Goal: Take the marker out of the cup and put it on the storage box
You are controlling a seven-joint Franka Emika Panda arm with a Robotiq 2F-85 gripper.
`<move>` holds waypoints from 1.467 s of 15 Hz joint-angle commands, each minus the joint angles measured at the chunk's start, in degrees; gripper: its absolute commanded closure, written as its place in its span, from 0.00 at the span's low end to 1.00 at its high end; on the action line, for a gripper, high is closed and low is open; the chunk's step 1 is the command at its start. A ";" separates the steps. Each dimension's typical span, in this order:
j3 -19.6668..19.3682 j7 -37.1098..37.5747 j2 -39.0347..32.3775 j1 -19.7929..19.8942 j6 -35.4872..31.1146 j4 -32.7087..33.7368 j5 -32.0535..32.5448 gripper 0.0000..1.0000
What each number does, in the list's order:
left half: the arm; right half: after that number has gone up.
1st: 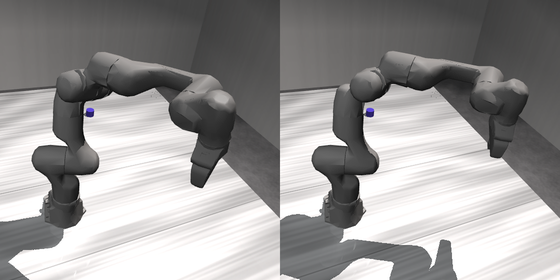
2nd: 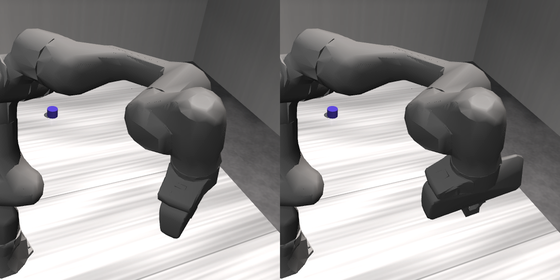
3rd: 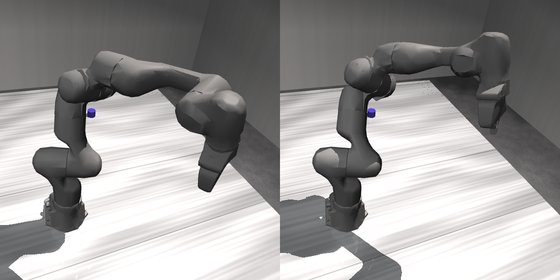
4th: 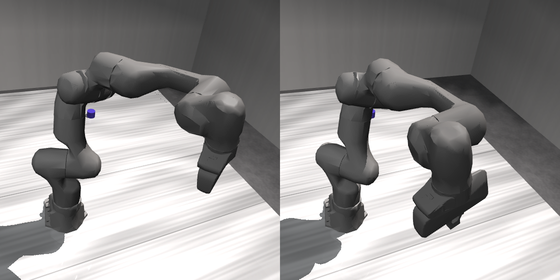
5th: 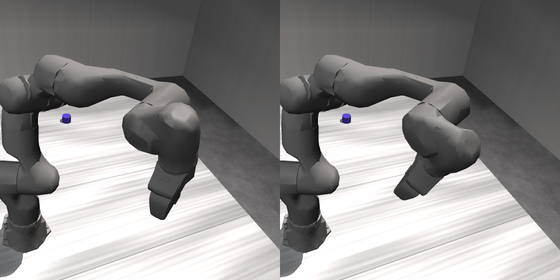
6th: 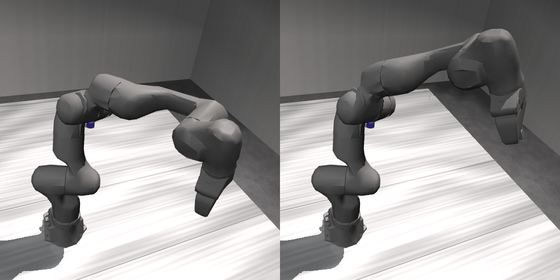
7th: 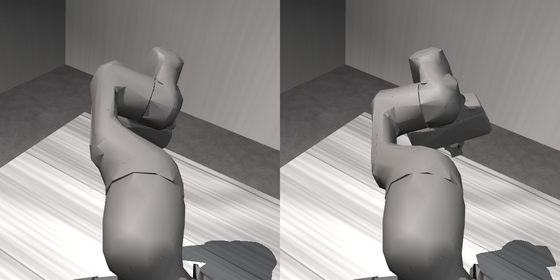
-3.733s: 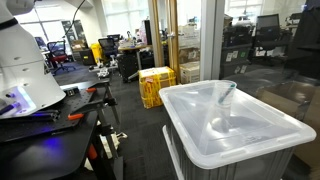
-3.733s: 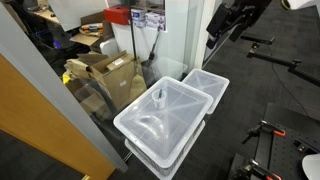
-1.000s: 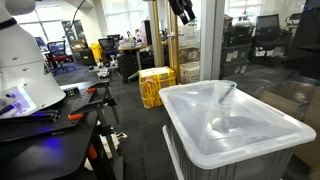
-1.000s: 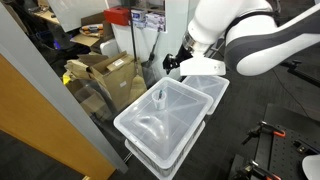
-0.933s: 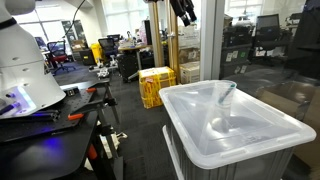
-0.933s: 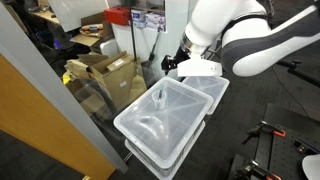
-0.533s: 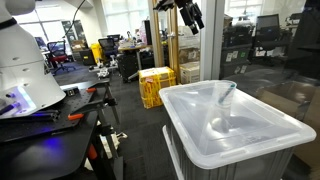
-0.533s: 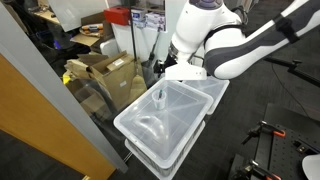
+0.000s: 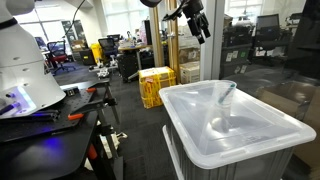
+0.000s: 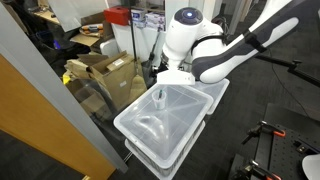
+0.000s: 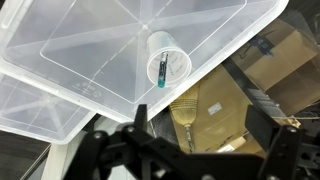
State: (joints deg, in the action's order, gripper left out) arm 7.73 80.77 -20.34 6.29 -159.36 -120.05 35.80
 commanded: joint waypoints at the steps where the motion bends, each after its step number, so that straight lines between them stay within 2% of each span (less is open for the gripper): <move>1: -1.73 4.46 -3.22 -2.44 2.93 3.43 1.42 0.00; 5: -4.27 9.08 -5.97 -5.57 6.09 6.12 3.01 0.00; 6: -10.00 7.82 -6.38 -11.28 6.02 6.66 -0.18 0.00; 10: -16.19 9.64 -9.51 -16.95 7.21 9.96 -0.20 0.00; 14: -17.60 7.95 -13.09 -18.11 8.76 13.41 -3.96 0.00; 22: -17.38 -0.35 -19.89 -16.35 7.59 19.95 -15.18 0.00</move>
State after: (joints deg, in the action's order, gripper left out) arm -9.10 84.14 -37.65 -10.24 -152.74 -103.85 24.40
